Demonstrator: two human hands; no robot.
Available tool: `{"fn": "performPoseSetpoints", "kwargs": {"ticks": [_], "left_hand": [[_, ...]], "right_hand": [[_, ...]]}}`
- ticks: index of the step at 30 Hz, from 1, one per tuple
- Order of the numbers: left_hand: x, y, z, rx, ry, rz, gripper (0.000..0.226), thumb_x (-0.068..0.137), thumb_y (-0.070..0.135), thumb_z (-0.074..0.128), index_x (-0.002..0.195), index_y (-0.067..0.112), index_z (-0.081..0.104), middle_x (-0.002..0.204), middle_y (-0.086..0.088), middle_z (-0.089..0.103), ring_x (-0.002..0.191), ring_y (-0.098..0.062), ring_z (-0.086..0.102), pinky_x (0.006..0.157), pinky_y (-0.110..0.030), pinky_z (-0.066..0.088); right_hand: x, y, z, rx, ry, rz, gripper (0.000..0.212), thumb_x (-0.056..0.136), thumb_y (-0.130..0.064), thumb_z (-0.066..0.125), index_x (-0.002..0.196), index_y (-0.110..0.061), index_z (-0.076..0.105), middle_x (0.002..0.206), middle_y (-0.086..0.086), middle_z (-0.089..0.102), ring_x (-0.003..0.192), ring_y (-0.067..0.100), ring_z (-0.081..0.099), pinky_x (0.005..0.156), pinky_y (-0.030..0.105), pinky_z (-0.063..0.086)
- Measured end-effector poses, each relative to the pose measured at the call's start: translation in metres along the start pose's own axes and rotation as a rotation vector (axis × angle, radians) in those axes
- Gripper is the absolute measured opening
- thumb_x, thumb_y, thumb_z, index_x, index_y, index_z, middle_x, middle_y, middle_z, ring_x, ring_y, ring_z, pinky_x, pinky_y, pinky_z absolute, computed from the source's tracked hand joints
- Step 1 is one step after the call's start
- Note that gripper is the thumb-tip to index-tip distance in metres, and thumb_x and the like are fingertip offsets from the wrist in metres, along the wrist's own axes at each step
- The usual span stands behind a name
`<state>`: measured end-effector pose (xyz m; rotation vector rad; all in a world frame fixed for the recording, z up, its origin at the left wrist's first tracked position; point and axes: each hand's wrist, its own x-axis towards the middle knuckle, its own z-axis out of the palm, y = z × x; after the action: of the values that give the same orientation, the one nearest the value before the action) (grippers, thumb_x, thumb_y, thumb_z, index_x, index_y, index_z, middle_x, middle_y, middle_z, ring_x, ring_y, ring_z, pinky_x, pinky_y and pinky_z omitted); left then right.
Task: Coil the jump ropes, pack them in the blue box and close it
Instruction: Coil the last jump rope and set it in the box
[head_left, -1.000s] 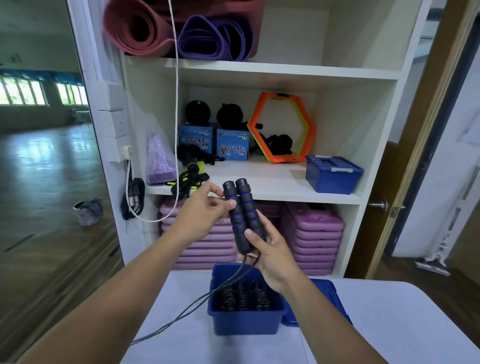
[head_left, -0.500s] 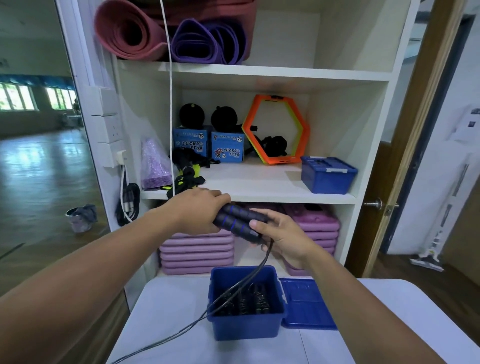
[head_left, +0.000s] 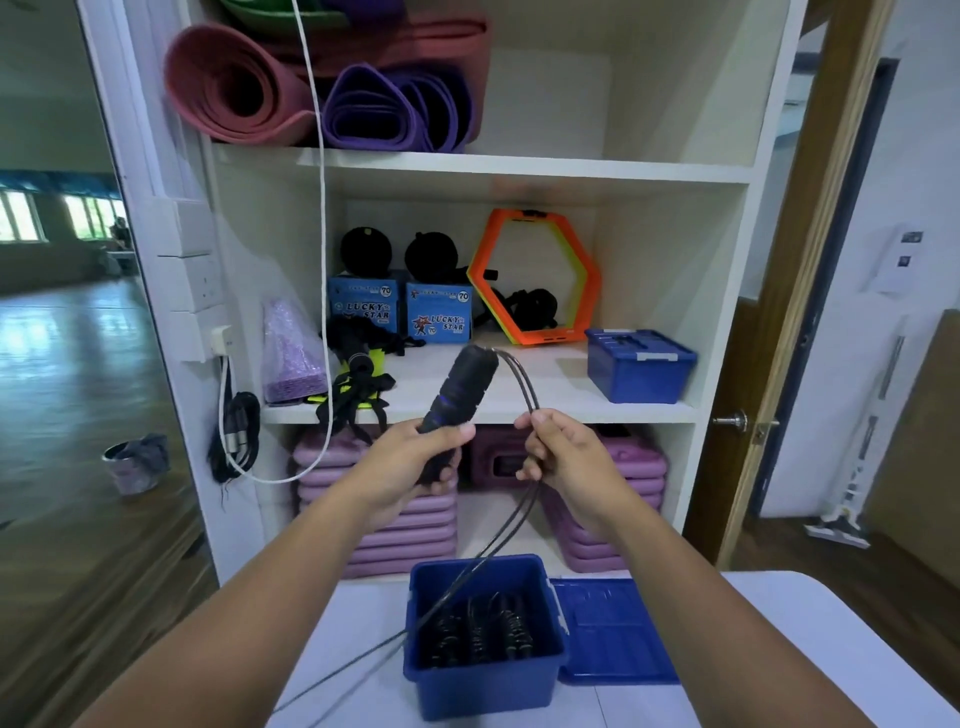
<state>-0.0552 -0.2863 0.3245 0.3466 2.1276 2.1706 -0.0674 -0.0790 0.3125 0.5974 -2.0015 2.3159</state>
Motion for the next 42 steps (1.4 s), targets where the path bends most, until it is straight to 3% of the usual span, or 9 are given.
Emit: {"fn": "performPoseSetpoints", "kwargs": {"ticks": [3, 8, 14, 18, 24, 28, 32, 37, 42], "left_hand": [[0.009, 0.011, 0.012, -0.231, 0.062, 0.013, 0.041, 0.077, 0.04, 0.075, 0.099, 0.008, 0.063, 0.073, -0.006, 0.055, 0.059, -0.017, 0.048, 0.056, -0.029, 0.038], [0.029, 0.039, 0.025, -0.467, 0.262, 0.107, 0.023, 0.09, 0.039, 0.068, 0.088, 0.017, 0.065, 0.077, -0.001, 0.064, 0.073, -0.017, 0.062, 0.071, -0.032, 0.049], [0.055, 0.062, 0.024, -0.651, 0.31, 0.085, 0.038, 0.09, 0.051, 0.066, 0.113, 0.023, 0.054, 0.119, -0.017, 0.065, 0.112, -0.04, 0.061, 0.099, -0.062, 0.047], [0.058, 0.067, 0.028, -0.618, 0.416, 0.104, 0.042, 0.088, 0.053, 0.067, 0.104, 0.016, 0.056, 0.092, -0.007, 0.066, 0.074, -0.023, 0.065, 0.074, -0.041, 0.059], [0.061, 0.067, -0.003, -0.019, 0.442, 0.113, 0.068, 0.079, 0.075, 0.061, 0.105, 0.014, 0.047, 0.078, -0.011, 0.048, 0.049, -0.017, 0.042, 0.044, -0.028, 0.04], [0.05, 0.058, -0.019, 0.765, 0.397, 0.153, 0.062, 0.088, 0.075, 0.044, 0.113, 0.019, 0.037, 0.083, -0.009, 0.062, 0.067, -0.027, 0.06, 0.058, -0.036, 0.048], [0.033, 0.043, -0.027, 1.329, 0.16, 0.18, 0.052, 0.092, 0.071, 0.039, 0.116, 0.025, 0.035, 0.081, -0.002, 0.062, 0.069, -0.023, 0.062, 0.071, -0.041, 0.052], [0.009, 0.037, -0.039, 1.441, -0.14, 0.153, 0.062, 0.081, 0.08, 0.03, 0.12, 0.032, 0.035, 0.079, -0.007, 0.062, 0.072, -0.02, 0.057, 0.071, -0.038, 0.046], [-0.014, 0.04, -0.03, 1.458, -0.296, 0.189, 0.067, 0.08, 0.081, 0.039, 0.129, 0.035, 0.039, 0.078, -0.003, 0.06, 0.073, -0.014, 0.055, 0.069, -0.031, 0.043]], "right_hand": [[0.002, 0.009, -0.004, 0.013, -0.021, 0.032, 0.026, 0.105, -0.021, 0.041, 0.095, -0.008, 0.06, 0.064, -0.001, 0.039, 0.053, 0.012, 0.04, 0.061, 0.032, 0.046], [-0.001, 0.028, -0.006, -0.05, -0.074, 0.081, 0.029, 0.105, -0.026, 0.043, 0.089, -0.01, 0.061, 0.064, -0.003, 0.043, 0.056, 0.014, 0.042, 0.061, 0.029, 0.045], [-0.008, 0.031, -0.001, -0.247, -0.123, 0.135, 0.029, 0.106, -0.02, 0.04, 0.089, -0.011, 0.062, 0.063, -0.002, 0.046, 0.053, 0.014, 0.048, 0.052, 0.018, 0.043], [-0.01, 0.027, -0.008, -0.323, -0.156, 0.156, 0.025, 0.105, -0.019, 0.043, 0.09, -0.012, 0.063, 0.065, -0.002, 0.051, 0.059, 0.016, 0.054, 0.058, 0.021, 0.047], [-0.02, 0.021, -0.032, -0.496, -0.277, 0.242, 0.019, 0.102, -0.021, 0.052, 0.088, -0.012, 0.062, 0.071, 0.002, 0.059, 0.07, 0.014, 0.057, 0.069, 0.02, 0.05], [-0.014, 0.003, -0.038, -0.692, -0.353, 0.188, 0.017, 0.099, -0.029, 0.056, 0.092, -0.016, 0.063, 0.071, 0.003, 0.06, 0.069, 0.016, 0.055, 0.074, 0.033, 0.051], [-0.004, -0.034, -0.037, -1.043, -0.301, 0.035, 0.017, 0.097, -0.034, 0.058, 0.091, -0.021, 0.067, 0.078, -0.005, 0.066, 0.07, 0.01, 0.057, 0.068, 0.025, 0.045], [-0.003, -0.068, -0.048, -0.973, -0.283, 0.031, 0.029, 0.096, -0.038, 0.06, 0.09, -0.011, 0.068, 0.064, -0.004, 0.059, 0.056, 0.01, 0.052, 0.055, 0.018, 0.046], [0.001, -0.079, -0.047, -0.948, -0.206, -0.106, 0.022, 0.089, -0.04, 0.067, 0.084, -0.02, 0.075, 0.076, -0.011, 0.071, 0.072, 0.001, 0.061, 0.07, 0.018, 0.047]]}}
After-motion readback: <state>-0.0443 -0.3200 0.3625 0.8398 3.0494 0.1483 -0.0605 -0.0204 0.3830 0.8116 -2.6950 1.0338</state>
